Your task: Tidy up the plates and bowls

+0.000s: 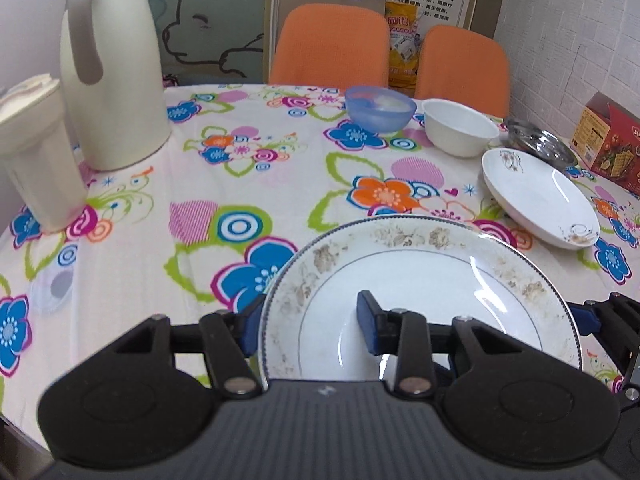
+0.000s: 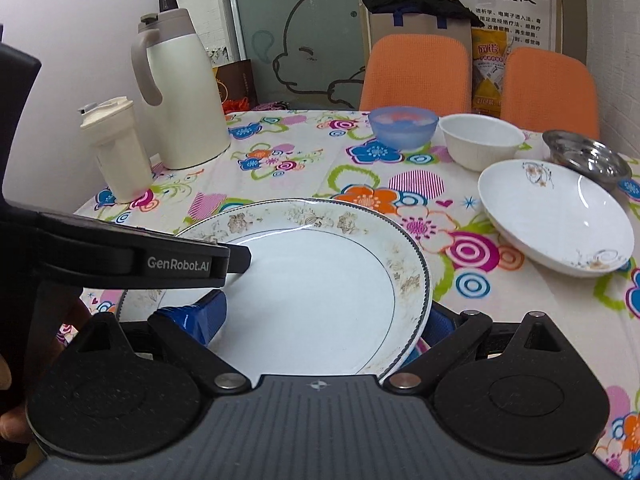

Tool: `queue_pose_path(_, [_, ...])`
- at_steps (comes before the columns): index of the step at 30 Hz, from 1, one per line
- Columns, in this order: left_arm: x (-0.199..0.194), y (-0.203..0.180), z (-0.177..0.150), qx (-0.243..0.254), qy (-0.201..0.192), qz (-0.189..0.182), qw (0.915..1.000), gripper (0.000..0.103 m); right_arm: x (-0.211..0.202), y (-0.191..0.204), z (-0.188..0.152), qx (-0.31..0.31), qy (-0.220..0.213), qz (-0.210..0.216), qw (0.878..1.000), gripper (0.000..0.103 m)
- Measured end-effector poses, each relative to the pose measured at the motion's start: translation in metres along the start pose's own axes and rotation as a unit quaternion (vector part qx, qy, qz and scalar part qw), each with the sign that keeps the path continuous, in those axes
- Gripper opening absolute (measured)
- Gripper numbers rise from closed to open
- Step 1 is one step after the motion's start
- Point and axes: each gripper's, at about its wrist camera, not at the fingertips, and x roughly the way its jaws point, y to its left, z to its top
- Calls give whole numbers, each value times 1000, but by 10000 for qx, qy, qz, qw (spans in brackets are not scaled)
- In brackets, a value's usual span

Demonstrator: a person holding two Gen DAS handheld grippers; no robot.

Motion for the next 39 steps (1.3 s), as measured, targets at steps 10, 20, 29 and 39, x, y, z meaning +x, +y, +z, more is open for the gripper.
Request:
queue_pose_path(10, [7, 5, -9, -49, -22, -141, 9999, 40, 9, 8, -12, -363, -9, -152, 9992, 86])
queue_pose_path(20, [-16, 18, 1, -149, -423, -136, 9989, 58, -4, -10, -5, -73, -342, -315, 9989, 84])
queue_pose_path(29, [-17, 0, 2, -70, -312, -476, 9984, 61, -23, -48, -13, 425, -361, -561, 9969, 84])
queue_pose_path(39, [12, -71, 33, 440, -234, -853, 9951, 72, -46, -125, -17, 997, -440, -1228, 9864, 84])
